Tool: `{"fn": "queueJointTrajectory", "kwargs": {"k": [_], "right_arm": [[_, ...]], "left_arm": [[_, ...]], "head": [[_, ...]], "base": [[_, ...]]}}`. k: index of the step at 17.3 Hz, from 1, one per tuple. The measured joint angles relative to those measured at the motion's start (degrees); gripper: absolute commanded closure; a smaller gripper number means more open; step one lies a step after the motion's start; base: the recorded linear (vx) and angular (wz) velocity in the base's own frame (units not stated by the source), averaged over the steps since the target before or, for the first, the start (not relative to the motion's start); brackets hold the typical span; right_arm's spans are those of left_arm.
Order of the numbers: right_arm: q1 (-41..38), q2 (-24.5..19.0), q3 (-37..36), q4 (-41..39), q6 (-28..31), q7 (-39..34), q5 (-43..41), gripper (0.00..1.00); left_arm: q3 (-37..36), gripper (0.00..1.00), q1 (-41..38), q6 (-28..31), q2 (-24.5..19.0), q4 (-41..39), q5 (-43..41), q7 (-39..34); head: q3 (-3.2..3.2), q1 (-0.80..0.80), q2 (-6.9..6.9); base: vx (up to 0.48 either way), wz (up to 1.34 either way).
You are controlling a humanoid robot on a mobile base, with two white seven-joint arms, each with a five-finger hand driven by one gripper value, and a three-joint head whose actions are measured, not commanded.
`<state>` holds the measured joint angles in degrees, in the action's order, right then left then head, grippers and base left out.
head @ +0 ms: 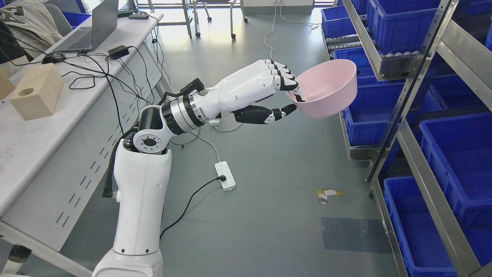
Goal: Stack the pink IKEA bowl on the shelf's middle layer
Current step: 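Hold the pink bowl raised in the left hand while turning toward the other shelf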
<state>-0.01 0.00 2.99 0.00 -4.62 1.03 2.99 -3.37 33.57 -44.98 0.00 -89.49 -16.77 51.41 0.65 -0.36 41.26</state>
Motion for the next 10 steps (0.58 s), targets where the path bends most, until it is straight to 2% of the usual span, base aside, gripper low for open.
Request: {"fn": "queueJointTrajectory", "kwargs": {"k": [10], "right_arm": [[0.0,0.0,0.0,0.0,0.0,0.0,0.0,0.0]], "left_arm": [[-3.48,0.95,0.45,0.0,0.0,0.15,1.89,-0.12]], "head": [[0.0,0.0,0.01]], "base": [[-0.029,0.02]]}}
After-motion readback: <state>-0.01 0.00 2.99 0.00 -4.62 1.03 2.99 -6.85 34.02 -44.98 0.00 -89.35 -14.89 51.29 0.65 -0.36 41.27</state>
